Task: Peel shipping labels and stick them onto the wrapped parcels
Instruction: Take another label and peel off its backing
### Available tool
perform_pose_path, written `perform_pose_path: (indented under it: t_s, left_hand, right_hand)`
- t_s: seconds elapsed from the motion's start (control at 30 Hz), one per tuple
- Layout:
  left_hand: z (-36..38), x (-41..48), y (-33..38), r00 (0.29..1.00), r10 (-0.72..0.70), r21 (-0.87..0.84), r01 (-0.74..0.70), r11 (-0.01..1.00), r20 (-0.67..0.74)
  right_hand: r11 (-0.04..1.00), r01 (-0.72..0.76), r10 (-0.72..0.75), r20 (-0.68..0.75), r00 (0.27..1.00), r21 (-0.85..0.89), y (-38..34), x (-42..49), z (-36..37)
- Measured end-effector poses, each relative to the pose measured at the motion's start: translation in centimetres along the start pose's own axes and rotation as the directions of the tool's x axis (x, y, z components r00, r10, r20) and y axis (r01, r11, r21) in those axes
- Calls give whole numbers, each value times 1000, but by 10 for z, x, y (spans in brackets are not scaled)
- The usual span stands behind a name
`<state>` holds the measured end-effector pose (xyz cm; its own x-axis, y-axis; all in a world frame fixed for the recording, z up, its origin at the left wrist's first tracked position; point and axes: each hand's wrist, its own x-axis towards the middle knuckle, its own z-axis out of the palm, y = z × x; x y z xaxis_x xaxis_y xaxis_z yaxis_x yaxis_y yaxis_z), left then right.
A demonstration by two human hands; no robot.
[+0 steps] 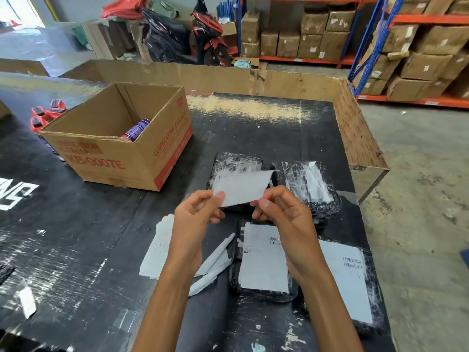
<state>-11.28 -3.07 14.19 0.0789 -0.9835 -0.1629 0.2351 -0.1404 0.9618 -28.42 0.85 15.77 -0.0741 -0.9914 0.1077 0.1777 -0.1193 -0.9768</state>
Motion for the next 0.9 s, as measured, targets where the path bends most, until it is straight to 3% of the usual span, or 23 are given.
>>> perform_pose_path:
  t_s: [0.1, 0.2, 0.3, 0.43, 0.67, 0.9]
  left_hand:
    - [7, -4, -5, 999, -34, 95, 33, 995, 6]
    - [14, -13, -8, 988, 152, 289, -142, 947, -13]
    - [16, -23, 2, 925, 357, 378, -381, 844, 134]
    - [19, -31, 10, 864, 400, 389, -497, 776, 306]
    - [15, -33, 6, 884, 340, 329, -441, 835, 322]
    - [12, -34, 12, 894, 333, 345, -428, 836, 301]
  right_hand:
    - [998, 57, -57, 3, 998, 11, 1, -1, 0]
    - [996, 90, -90, -3, 996, 10, 1, -1, -1]
    - [992, 115, -116, 0, 993, -56, -1, -3, -2]
    - [962, 175, -173, 25, 985, -210, 1, -5, -2]
    - [745, 281, -352, 1, 936, -605, -2, -9, -1]
    - [656, 319, -372, 76, 925, -684, -4, -11, 0]
